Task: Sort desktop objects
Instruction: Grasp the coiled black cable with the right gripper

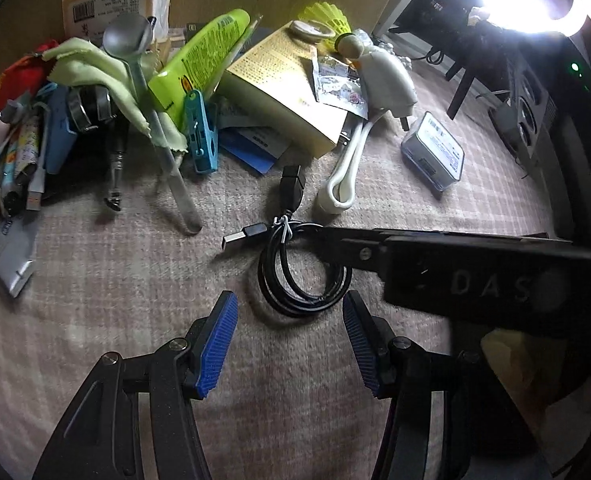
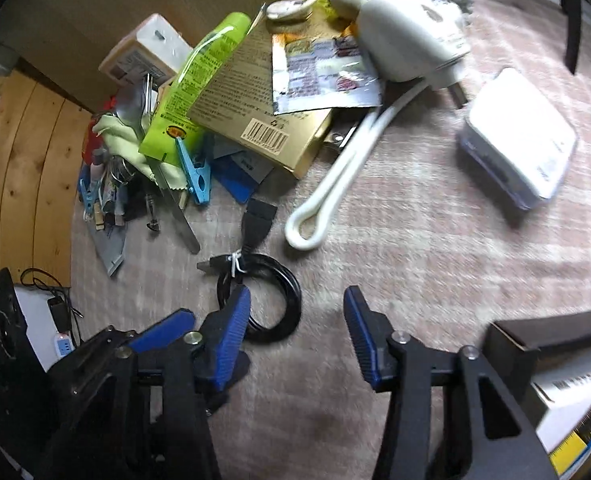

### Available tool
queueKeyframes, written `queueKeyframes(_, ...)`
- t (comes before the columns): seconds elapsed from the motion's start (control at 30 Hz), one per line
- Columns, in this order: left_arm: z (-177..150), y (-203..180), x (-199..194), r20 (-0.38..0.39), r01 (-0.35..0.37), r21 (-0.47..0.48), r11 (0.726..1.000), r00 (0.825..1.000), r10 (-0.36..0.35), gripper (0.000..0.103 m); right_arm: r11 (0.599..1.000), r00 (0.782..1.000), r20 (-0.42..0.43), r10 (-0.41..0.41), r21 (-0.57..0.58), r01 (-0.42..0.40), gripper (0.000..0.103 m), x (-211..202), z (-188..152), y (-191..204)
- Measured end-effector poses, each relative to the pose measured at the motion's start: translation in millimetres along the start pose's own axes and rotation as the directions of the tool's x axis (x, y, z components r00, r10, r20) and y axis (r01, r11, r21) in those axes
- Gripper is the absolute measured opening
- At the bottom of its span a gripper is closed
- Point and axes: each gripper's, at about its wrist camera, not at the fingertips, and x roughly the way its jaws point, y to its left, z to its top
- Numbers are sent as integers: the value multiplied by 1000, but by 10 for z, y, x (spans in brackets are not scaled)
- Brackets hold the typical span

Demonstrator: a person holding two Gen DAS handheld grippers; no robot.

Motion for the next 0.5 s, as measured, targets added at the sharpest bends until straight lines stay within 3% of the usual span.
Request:
queueKeyframes(0.23, 28, 6, 93, 13, 28, -6, 1000, 1000, -28, 51, 999, 1000, -8, -26, -37, 26, 30, 92, 25, 81)
queueKeyframes(0.33, 32, -22, 108, 20, 30, -1, 1000, 999, -30, 48, 998, 999, -33, -16, -57, 14, 17, 127, 5, 126)
queueKeyframes(0.5, -3, 2, 61, 21, 73, -16, 997, 997, -73, 39, 1000, 999, -38, 14, -24, -15, 17, 84, -44, 56)
